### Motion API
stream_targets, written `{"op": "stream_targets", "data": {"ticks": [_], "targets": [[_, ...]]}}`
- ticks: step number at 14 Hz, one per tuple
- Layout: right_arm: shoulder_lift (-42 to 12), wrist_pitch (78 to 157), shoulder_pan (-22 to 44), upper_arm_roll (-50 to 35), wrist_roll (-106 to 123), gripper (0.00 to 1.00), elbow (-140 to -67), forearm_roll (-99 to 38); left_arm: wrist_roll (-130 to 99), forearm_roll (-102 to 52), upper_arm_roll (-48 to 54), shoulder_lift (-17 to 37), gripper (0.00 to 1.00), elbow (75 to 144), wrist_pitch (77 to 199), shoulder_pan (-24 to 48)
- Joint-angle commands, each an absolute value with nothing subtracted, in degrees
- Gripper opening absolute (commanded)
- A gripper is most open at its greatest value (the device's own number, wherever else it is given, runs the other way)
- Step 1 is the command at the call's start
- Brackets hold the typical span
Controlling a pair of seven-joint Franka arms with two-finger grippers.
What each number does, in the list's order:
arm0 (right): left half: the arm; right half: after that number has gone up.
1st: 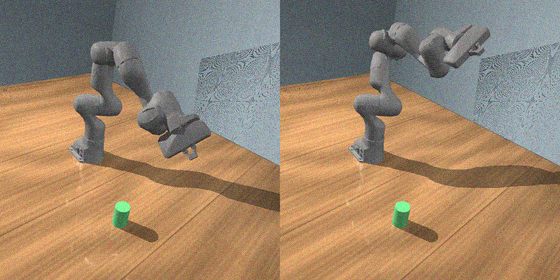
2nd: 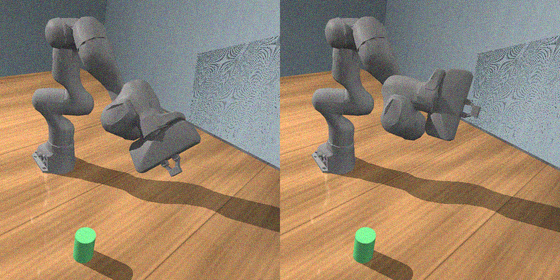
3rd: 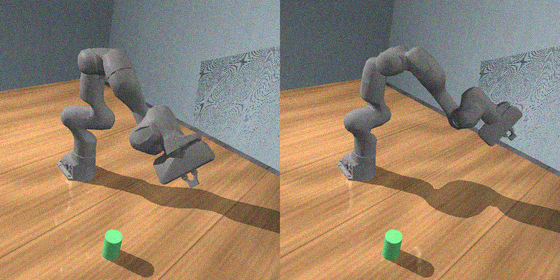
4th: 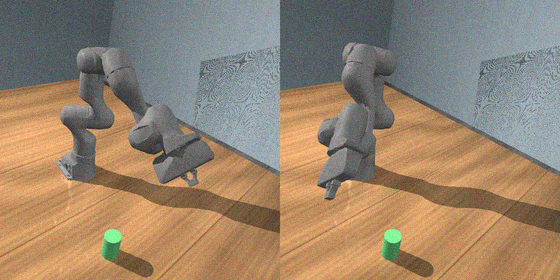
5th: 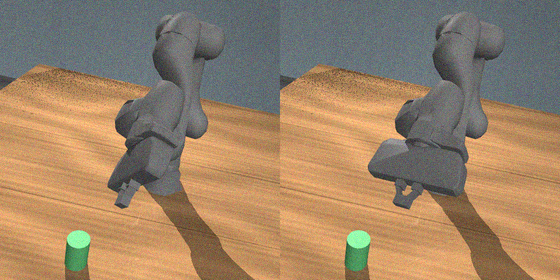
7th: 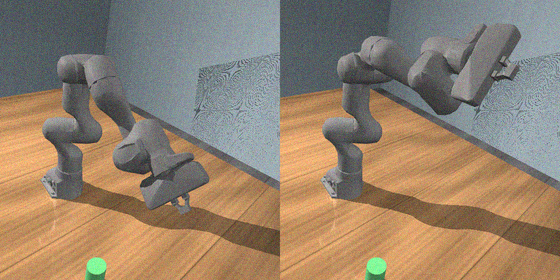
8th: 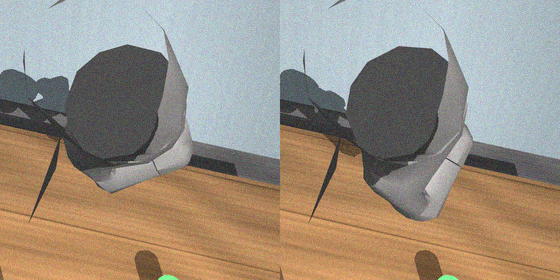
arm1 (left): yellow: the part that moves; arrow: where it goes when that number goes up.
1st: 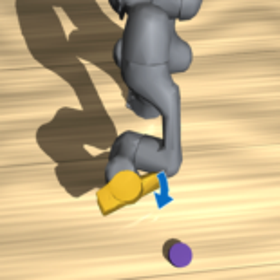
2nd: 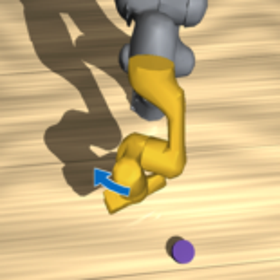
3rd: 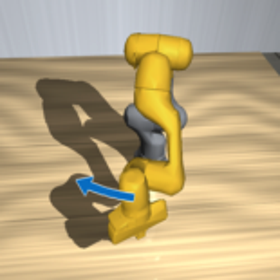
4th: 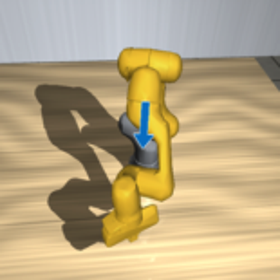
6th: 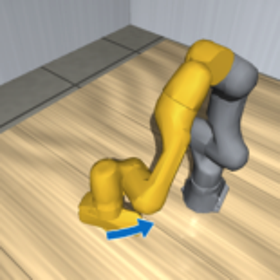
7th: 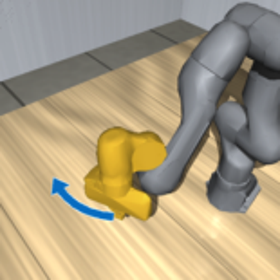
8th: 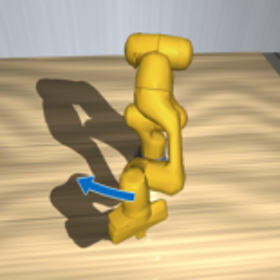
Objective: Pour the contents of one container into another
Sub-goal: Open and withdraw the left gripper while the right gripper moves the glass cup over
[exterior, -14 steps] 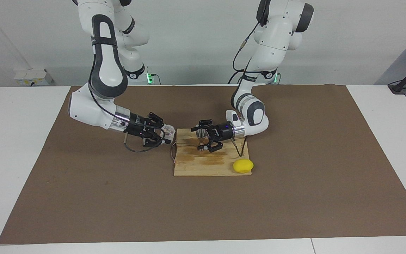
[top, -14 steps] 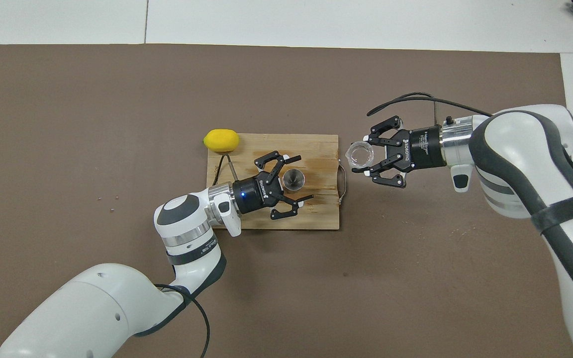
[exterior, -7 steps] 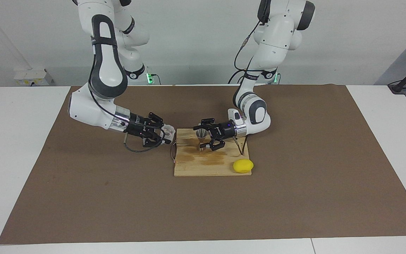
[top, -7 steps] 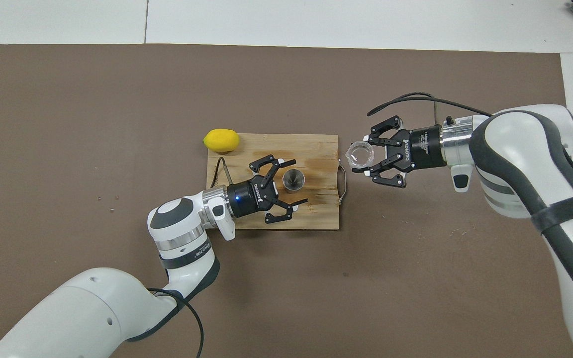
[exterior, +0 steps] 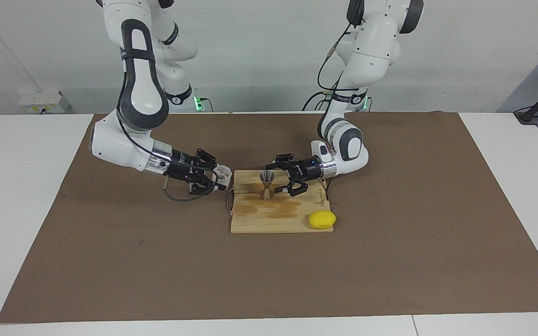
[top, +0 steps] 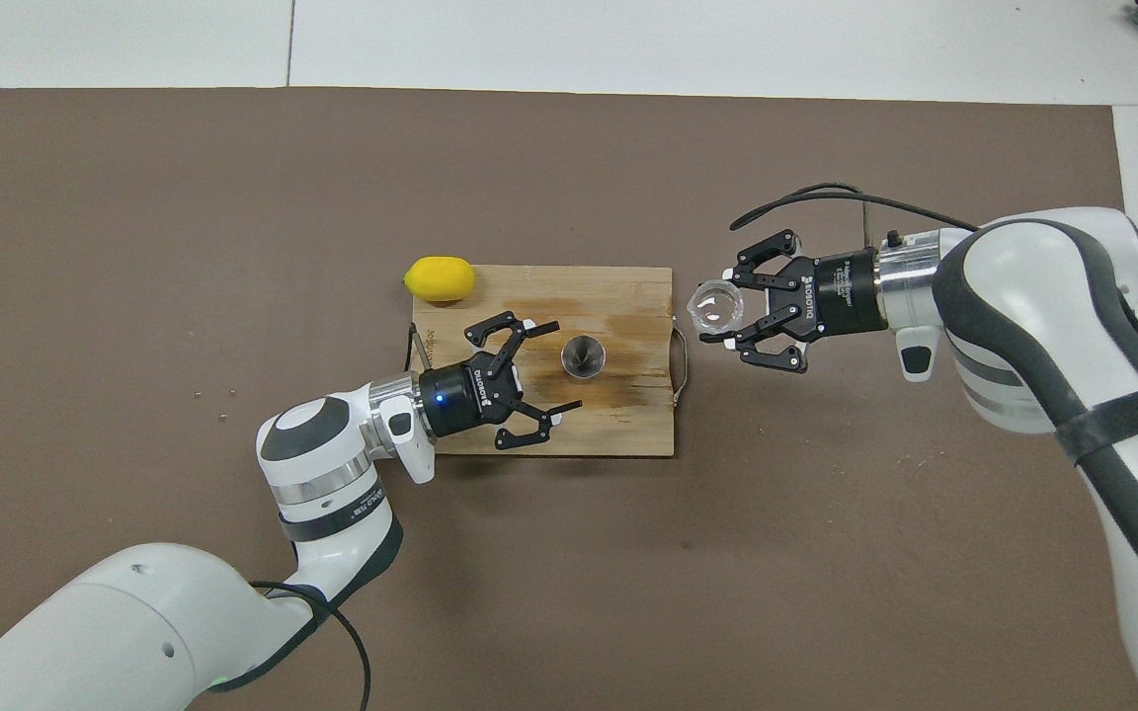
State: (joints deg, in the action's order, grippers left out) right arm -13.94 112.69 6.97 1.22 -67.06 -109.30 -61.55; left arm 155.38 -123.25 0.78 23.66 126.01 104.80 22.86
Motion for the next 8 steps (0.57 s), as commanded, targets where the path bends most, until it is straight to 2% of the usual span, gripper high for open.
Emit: {"op": "stream_targets", "data": {"ticks": [1, 5, 8], "targets": [[-13.1, 113.47, 7.73, 1.14, -67.94, 0.0, -109.16, -62.14, 156.8, -120.07, 0.88, 20.05, 1.0, 129.98, 103.54, 19.61], [-13.18, 115.92, 9.66, 1.14, -68.38, 0.0, -108.99, -62.14, 154.18, -110.6, 0.88, 15.31, 1.0, 133.84, 101.43, 11.8], [-13.27, 120.22, 12.3, 1.23, -70.92, 0.0, -108.9, -62.05, 150.3, -98.65, 0.88, 11.7, 1.0, 135.35, 98.01, 2.58]]}}
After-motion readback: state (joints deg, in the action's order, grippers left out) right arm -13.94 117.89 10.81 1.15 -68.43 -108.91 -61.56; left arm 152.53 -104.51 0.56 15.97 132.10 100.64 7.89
